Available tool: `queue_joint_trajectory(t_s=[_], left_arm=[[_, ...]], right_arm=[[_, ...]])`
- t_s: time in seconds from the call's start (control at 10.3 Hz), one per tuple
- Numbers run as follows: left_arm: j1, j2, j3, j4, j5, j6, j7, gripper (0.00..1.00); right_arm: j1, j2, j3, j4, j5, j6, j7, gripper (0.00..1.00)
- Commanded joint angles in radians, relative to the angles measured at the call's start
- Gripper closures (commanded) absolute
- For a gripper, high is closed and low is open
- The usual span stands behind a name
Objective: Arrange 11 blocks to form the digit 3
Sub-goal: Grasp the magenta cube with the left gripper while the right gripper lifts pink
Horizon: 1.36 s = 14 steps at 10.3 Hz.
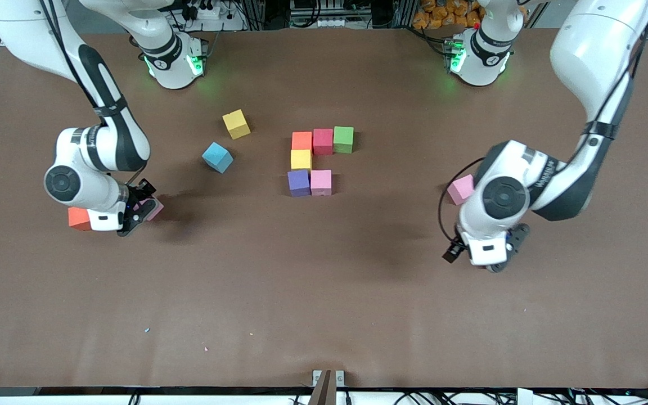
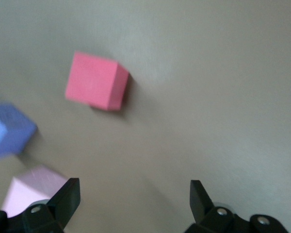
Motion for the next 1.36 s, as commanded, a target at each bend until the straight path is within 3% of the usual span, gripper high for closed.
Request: queue_joint_trajectory(t_s=[0.0,0.39,0.68,0.87,1.26], left_arm=[[0.053,0.018,-0.012,-0.002,0.0,0.013,0.205,0.0],[0.139,0.06,-0.003,-0.002,-0.003,0.047,0.567,0.0],[0.145,0.093,0.006,-0.005,0.01,0.085,0.566,0.0],[0.143,0.109,0.055,-0.005,0.027,0.092,0.568,0.0],[0.137,0.135,0.08,-0.002,0.01,0.112,0.453,0.0]], right_arm=[[0.061,-0.036,0.008,0.018,0.033,-0.038,0.17,1.0],[0.178,-0.045,0.008,0.04,0.106,-0.033,0.479,1.0],[0.297,-0.033,0.008,0.073,0.152,-0.018,0.794,1.0],[0.377,-0.004,0.008,0.1,0.152,0.03,0.947,1.0],[0.468,0.114,0.008,0.261,0.149,0.03,1.235,1.0]])
